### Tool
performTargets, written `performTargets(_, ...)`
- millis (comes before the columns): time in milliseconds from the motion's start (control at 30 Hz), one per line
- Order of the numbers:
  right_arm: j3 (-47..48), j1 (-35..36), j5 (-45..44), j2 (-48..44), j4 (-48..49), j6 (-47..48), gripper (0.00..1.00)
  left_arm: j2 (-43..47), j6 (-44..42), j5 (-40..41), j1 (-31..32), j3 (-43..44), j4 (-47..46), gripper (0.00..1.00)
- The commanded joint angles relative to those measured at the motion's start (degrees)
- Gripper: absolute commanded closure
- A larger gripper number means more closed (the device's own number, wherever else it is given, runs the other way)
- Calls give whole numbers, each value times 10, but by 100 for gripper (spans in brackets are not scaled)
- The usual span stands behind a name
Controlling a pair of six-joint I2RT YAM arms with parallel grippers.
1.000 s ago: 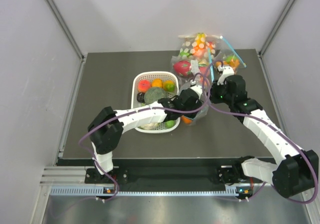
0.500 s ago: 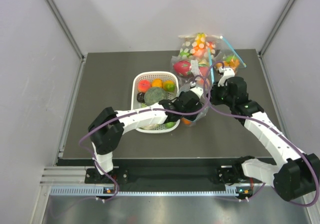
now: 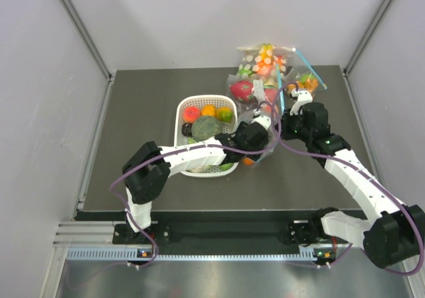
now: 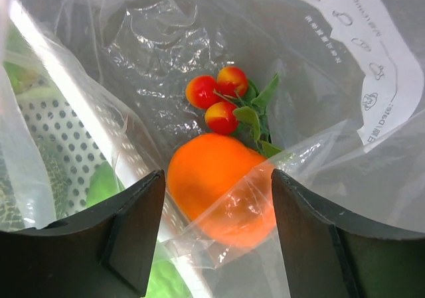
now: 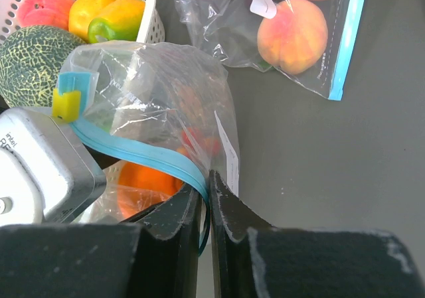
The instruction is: Open the zip-top bag and remove the fake food
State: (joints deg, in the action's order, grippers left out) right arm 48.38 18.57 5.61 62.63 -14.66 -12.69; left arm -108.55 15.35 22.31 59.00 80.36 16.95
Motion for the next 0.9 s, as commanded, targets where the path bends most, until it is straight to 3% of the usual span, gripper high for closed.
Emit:
performTargets(0,5,-3,2,-18,38,7,91,10,4,-5,-2,0,-6,30)
performTargets(533,1,-2,5,-26,32,13,91,-54,6,28,-13,38,-7,29)
performTargets(867,0,-2,5,-17,33,14,91,-18,17,-6,-15,3,-54,30)
